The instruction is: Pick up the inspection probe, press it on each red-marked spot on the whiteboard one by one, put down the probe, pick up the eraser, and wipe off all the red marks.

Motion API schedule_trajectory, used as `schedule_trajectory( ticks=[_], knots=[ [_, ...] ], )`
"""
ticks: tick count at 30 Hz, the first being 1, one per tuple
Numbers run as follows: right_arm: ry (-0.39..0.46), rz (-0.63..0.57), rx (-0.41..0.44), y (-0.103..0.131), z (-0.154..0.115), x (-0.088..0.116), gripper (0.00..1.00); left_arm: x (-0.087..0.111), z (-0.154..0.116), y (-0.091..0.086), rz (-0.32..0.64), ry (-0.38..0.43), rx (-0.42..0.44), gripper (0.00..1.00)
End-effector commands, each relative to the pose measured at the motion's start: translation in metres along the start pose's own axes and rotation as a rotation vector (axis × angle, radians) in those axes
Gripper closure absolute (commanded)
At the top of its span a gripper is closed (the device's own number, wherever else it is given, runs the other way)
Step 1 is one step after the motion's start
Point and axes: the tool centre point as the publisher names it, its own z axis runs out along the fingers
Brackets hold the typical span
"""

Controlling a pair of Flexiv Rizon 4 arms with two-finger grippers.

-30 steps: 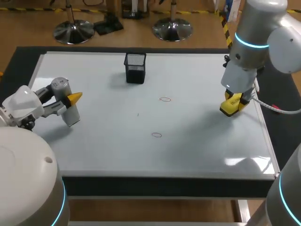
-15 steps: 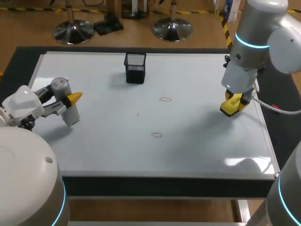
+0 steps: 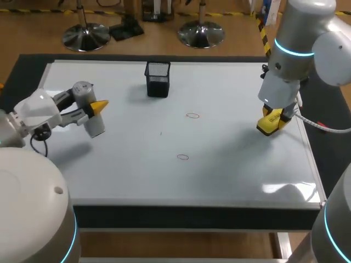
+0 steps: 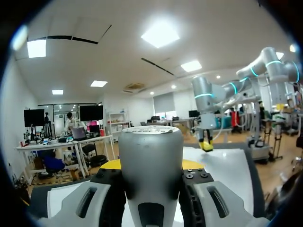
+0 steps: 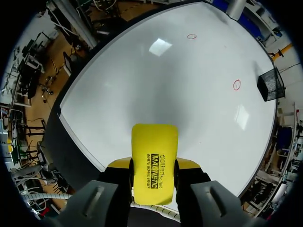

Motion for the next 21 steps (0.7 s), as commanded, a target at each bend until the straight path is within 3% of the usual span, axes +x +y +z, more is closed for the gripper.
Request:
schedule_trajectory(
  ticks=[1, 10, 21],
  knots=[
    [0.001, -0.002, 0.002, -0.001, -0.001, 0.0, 1.0, -0.001, 0.043, 0.012, -0.019, 0.079, 0.016, 1.0],
    [0.001, -0.002, 0.002, -0.001, -0.001, 0.0, 1.0, 0.026, 0.112, 0.01, -0.04, 0.255, 0.071, 1.0],
    [0.001, -0.002, 0.002, -0.001, -0.001, 0.0, 1.0, 0.054, 0.168, 0.012, -0.063, 0.436, 0.096, 1.0]
  ],
)
